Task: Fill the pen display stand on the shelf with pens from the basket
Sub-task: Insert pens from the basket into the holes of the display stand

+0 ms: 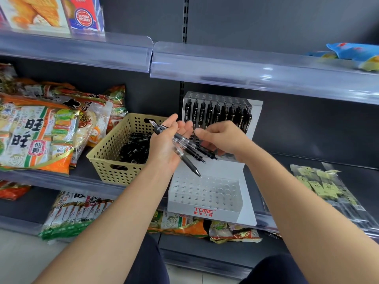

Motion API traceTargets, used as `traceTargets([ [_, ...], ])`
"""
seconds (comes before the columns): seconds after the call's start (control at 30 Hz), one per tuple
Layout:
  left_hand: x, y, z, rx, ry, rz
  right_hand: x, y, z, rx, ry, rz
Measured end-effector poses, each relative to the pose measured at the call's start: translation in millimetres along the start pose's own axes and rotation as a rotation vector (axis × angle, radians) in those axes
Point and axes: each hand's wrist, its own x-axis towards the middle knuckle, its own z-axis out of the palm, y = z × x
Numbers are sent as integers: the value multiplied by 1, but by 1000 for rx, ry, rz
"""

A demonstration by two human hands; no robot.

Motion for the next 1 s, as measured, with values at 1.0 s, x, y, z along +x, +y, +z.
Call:
traceTargets([
  [1.0,-5,-4,-14,289,122,-150,3,-18,-5,48,719,-366],
])
